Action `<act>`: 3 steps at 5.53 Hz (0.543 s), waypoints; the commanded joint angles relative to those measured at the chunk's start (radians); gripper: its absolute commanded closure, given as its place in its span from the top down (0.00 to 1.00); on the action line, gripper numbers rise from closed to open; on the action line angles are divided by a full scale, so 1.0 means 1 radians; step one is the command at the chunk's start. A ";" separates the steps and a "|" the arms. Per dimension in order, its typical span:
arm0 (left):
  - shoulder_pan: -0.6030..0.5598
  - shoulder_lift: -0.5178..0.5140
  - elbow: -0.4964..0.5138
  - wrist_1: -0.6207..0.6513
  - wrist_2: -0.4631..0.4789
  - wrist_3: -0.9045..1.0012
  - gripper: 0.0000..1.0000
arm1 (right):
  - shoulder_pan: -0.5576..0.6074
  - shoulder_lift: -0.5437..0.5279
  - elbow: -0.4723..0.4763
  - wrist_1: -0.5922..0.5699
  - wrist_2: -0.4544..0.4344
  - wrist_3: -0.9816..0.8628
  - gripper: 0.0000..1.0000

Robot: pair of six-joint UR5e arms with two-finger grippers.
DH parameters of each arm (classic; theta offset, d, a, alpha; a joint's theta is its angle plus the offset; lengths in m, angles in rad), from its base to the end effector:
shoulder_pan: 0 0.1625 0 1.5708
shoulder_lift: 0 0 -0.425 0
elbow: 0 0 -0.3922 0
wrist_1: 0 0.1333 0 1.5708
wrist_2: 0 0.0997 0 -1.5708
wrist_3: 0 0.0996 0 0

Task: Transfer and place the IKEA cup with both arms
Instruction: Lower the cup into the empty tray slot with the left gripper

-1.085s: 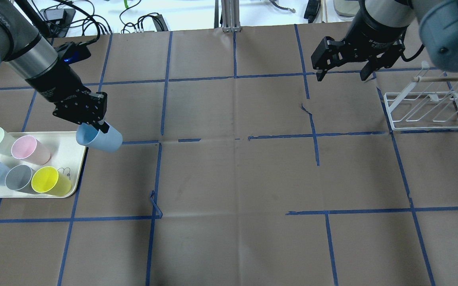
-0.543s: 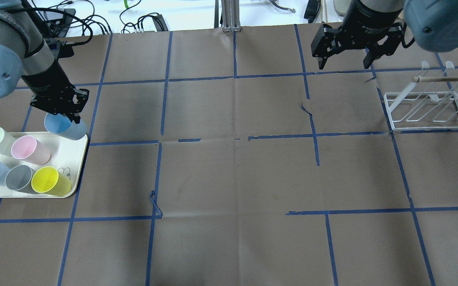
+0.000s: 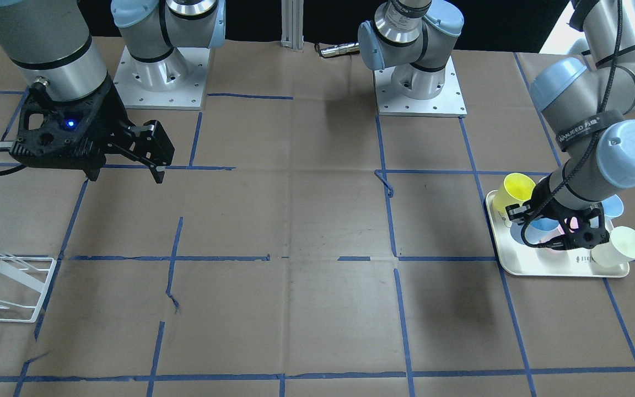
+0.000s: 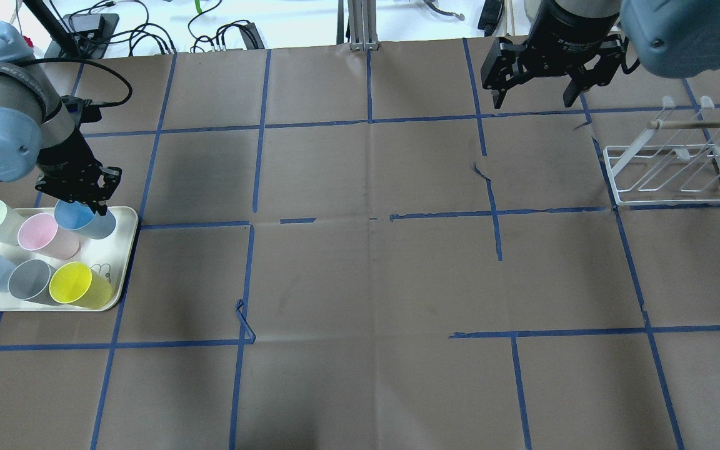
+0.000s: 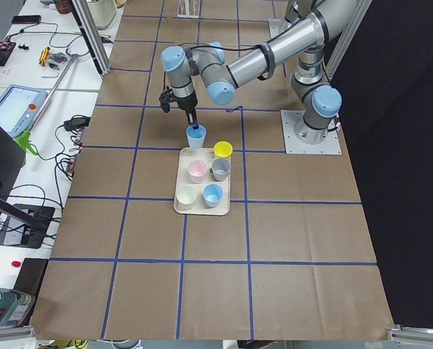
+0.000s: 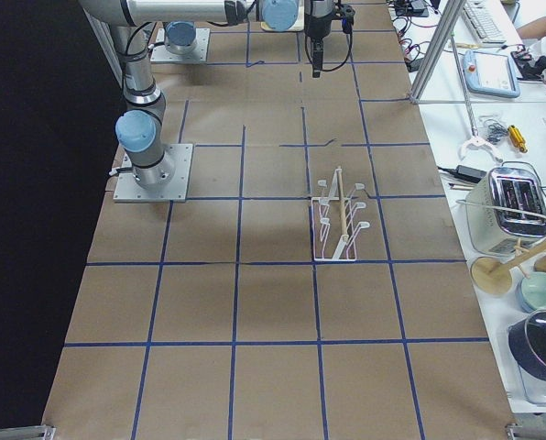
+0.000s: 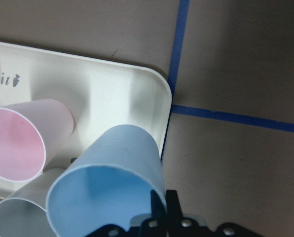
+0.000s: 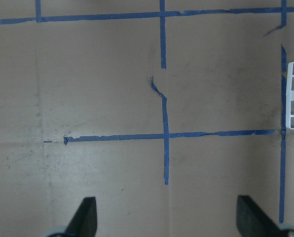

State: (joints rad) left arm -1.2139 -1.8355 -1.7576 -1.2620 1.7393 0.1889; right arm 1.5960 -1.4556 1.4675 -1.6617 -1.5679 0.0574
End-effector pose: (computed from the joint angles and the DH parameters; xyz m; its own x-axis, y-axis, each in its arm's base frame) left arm 0.0825 -0.5550 0.2902 -0.9804 -0.1422 -0.1363 -0.1647 0.9714 0.1709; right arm 0.1474 -0.5447 0.4886 -0.9995 0.0318 -0.0074 0.0323 0.9964 -0.0786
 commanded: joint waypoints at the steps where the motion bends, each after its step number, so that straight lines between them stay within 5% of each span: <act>1: 0.033 -0.039 -0.013 0.019 -0.006 0.017 0.00 | -0.008 -0.003 0.003 -0.001 -0.001 0.001 1.00; 3: 0.036 -0.074 0.004 0.026 -0.006 0.021 0.01 | -0.014 -0.009 0.005 -0.003 -0.007 0.002 1.00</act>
State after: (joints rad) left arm -1.1809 -1.8892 -1.7642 -1.2400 1.7342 0.2075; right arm 1.5859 -1.4627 1.4719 -1.6634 -1.5728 0.0595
